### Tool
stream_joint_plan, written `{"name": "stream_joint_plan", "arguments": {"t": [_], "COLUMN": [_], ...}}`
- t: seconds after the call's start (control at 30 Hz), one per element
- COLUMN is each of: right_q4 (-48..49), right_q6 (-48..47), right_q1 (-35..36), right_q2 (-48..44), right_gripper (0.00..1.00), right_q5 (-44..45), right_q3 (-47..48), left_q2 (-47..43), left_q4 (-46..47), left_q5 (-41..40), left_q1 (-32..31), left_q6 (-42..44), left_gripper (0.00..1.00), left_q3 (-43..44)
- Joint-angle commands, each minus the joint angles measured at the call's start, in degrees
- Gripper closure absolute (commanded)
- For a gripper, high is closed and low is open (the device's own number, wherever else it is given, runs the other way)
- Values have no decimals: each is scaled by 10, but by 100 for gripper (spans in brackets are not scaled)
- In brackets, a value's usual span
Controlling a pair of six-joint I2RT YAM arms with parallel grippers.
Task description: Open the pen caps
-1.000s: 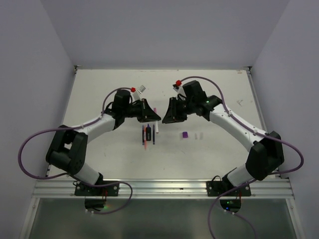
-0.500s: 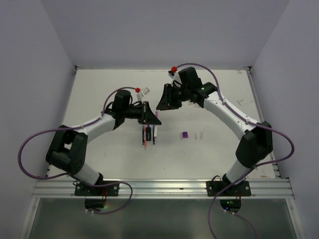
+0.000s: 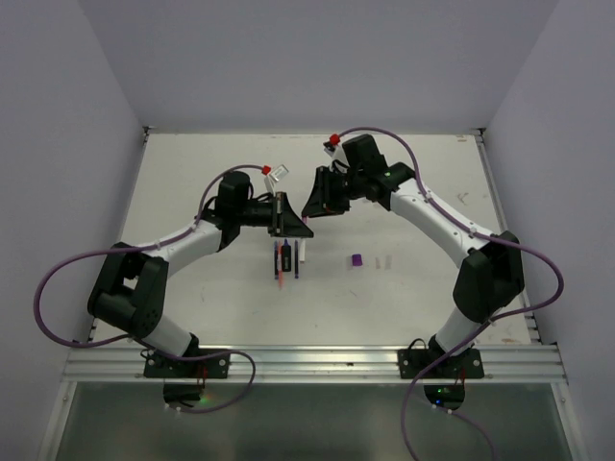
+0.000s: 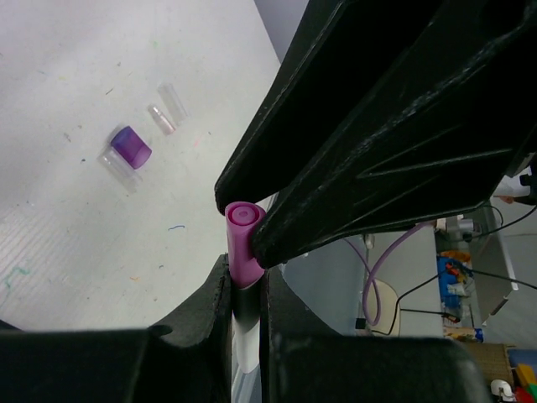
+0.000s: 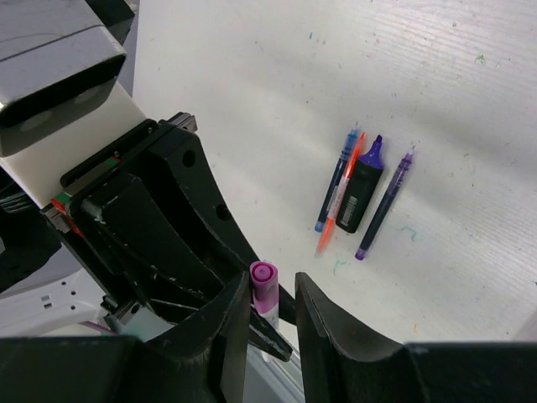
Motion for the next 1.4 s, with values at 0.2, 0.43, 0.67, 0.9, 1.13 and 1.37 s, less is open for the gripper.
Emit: {"name": "stream_joint_plan", "arguments": {"t": [0.2,0.43,0.67,0.9,1.13,1.37], "right_q4": [42,67,61,56,80,241], "right_q6": [19,30,43,41,56,85], "right_q1": [2,4,3,3,2,-5], "right_q2": [-8,-9,-33,-32,-33,-59], "right_gripper": [69,100,100,100,100,100], "right_q5": [-35,-43,26,37,23,-42], "right_q3": [-19,-49,-48,-32,-37,-89], "left_q2": [-10,-3,-27,-54,-42,-37], "left_q4": [81,92,24,25,62,350], "left_q5": [23,22,9,8,33,86], "left_q1": [2,2,2,2,2,2], "left_q6": [-54,-66,-11,-9,-32,-210], "left_gripper": [100,100,64,64,96,100], "left_q3": [-5,1,-19,-70,-70,-138]}}
